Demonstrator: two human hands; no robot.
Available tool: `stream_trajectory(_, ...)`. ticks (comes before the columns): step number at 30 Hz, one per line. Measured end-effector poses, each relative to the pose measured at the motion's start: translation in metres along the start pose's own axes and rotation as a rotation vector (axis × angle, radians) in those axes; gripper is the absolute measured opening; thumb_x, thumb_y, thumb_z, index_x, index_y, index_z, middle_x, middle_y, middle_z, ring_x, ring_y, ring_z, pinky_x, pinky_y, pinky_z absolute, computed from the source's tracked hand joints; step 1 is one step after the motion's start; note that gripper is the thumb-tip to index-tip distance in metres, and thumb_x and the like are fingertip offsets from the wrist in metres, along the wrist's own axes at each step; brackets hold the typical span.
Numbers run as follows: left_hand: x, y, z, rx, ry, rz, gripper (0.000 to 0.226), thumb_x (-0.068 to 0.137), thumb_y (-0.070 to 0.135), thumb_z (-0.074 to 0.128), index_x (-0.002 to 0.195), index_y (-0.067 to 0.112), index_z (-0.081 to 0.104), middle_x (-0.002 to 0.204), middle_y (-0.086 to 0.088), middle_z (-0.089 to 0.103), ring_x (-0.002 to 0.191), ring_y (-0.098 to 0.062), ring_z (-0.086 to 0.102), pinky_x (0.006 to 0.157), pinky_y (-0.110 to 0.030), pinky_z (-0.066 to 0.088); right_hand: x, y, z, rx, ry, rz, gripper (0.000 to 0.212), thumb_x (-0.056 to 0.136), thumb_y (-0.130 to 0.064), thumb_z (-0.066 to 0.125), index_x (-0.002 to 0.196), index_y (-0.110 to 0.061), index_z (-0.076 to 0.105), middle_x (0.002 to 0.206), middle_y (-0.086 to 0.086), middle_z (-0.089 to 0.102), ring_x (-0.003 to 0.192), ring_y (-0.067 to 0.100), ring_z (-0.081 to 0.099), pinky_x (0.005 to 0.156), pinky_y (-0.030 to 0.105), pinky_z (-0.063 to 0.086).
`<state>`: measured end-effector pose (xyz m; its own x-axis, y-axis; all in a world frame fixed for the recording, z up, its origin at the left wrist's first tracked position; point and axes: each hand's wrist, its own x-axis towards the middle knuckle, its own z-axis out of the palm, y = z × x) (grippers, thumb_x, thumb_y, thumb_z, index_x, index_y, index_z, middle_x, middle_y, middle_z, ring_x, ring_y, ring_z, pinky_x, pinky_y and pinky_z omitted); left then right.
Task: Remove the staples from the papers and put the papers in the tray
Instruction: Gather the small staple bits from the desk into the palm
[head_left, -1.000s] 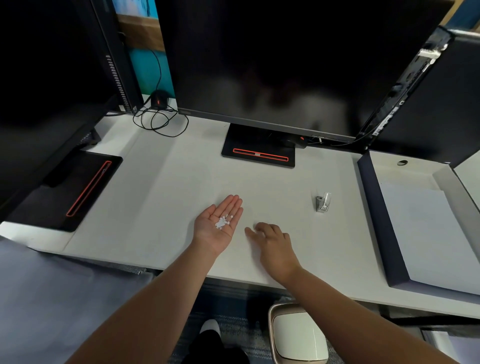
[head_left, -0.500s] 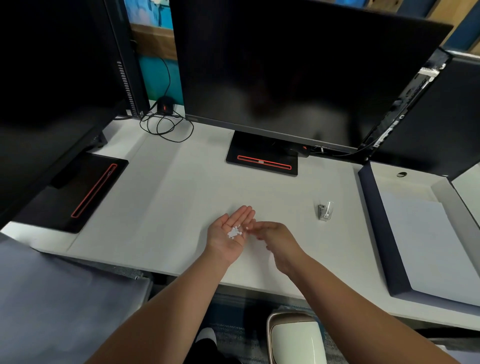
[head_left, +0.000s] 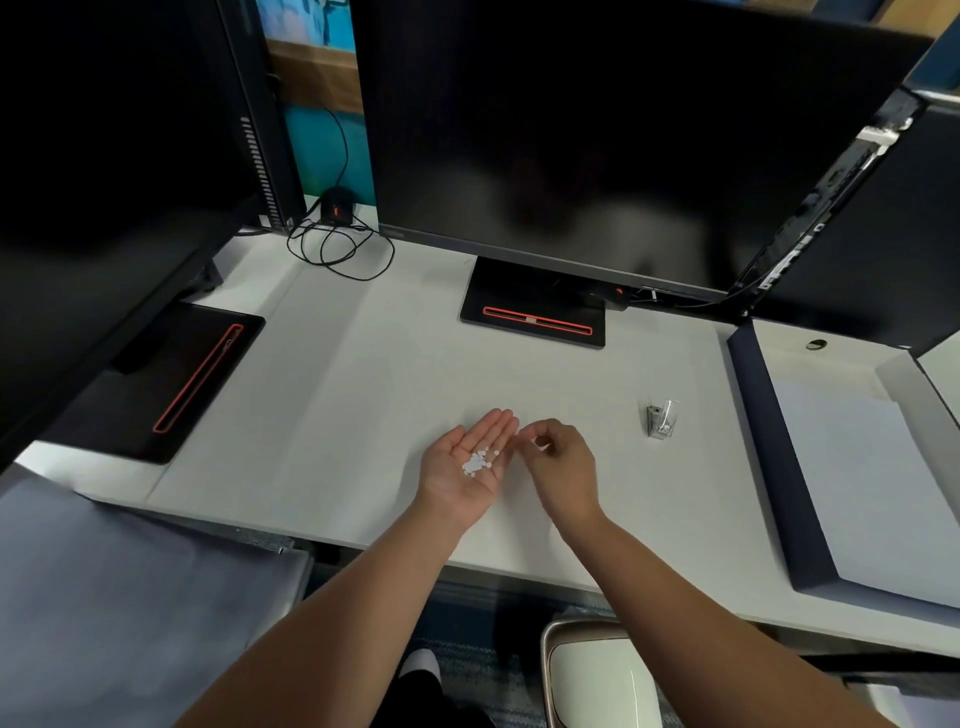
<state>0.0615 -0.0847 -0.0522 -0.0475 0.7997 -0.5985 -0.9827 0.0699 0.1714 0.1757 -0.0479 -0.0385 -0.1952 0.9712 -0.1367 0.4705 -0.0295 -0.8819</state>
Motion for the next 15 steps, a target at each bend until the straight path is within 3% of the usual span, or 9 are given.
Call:
stream_trajectory(3,0.000,0.010,-0.003,-0.032,-0.010,0.013,0.045,0.101,0.021,0.030,0.114,-0.011,0.060,0.115,-0.025,0.067,0.110,-0.034,0.063,0.091,-0.042,0.051,0.004,0.025,-0.011,-0.157,-0.024,-0.017,0.030,0.089,0.002,0.047,0.105,-0.012,0.069,0.112,0.007,0.062,0.100,0.018,0.057,0.083,0.018,0.038)
stream_trajectory(5,0.000,0.015,-0.005,-0.031,-0.008,0.020,0.045,0.101,0.020,0.030,0.113,-0.011,0.060,0.115,-0.025,0.066,0.111,-0.034,0.062,0.094,-0.042,0.049,0.002,0.043,-0.012,-0.363,-0.100,-0.082,0.043,0.086,0.008,0.041,0.114,-0.012,0.067,0.116,0.010,0.061,0.108,0.025,0.056,0.088,0.024,0.040)
stream_trajectory(9,0.001,0.019,-0.005,-0.032,-0.015,0.021,0.045,0.102,0.020,0.030,0.113,-0.011,0.061,0.114,-0.025,0.067,0.111,-0.034,0.062,0.097,-0.042,0.048,-0.008,0.057,-0.010,-0.614,-0.111,-0.252,0.057,0.078,-0.002,0.032,0.120,-0.022,0.065,0.113,0.010,0.061,0.102,0.034,0.054,0.081,0.036,0.040)
stream_trajectory(15,0.002,0.021,0.000,-0.027,-0.017,0.025,0.045,0.102,0.020,0.030,0.111,-0.010,0.062,0.114,-0.024,0.067,0.111,-0.034,0.062,0.098,-0.042,0.048,-0.018,0.056,-0.010,-0.861,-0.170,-0.377,0.070,0.068,-0.001,0.036,0.129,-0.029,0.056,0.120,0.014,0.058,0.105,0.036,0.055,0.078,0.041,0.043)
